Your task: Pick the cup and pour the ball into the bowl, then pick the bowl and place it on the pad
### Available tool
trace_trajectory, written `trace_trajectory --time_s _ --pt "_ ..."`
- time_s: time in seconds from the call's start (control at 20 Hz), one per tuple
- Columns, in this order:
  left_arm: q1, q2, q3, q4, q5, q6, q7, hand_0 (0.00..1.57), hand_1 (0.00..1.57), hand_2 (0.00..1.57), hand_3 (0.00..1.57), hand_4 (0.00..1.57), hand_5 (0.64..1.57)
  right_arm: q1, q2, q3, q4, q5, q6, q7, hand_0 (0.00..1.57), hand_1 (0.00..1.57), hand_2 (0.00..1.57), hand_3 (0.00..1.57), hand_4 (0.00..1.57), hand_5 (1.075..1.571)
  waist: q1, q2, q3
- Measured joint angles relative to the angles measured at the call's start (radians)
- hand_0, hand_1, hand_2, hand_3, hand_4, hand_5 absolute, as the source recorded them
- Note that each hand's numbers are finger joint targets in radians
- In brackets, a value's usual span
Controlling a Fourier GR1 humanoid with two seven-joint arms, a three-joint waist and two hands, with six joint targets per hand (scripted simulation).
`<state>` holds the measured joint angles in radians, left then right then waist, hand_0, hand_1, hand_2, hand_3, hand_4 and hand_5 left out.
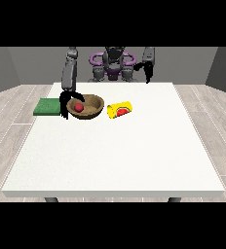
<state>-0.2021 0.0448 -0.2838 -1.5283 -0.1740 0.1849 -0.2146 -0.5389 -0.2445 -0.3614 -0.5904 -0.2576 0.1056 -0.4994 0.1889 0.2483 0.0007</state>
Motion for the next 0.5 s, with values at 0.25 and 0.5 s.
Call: trace_trajectory --time_s 0.25,0.5 --pt "-0.005 0.014 0.018 -0.037 0.003 -0.027 0.004 0.00 0.00 0.00 0.00 0.95 1.424 -0.035 0.003 -0.023 0.042 -0.023 -0.003 -0.053 0.00 0.00 0.00 0.00 0.58 1.541 0.006 0.020 -0.0068" --pt "0.010 0.012 0.005 -0.069 -0.011 -0.026 -0.013 0.00 0.00 0.00 0.00 0.95 1.416 -0.035 0.002 -0.080 0.062 -0.084 -0.011 -0.057 1.57 1.57 1.57 1.34 0.93 1.450 0.012 0.037 -0.0237"
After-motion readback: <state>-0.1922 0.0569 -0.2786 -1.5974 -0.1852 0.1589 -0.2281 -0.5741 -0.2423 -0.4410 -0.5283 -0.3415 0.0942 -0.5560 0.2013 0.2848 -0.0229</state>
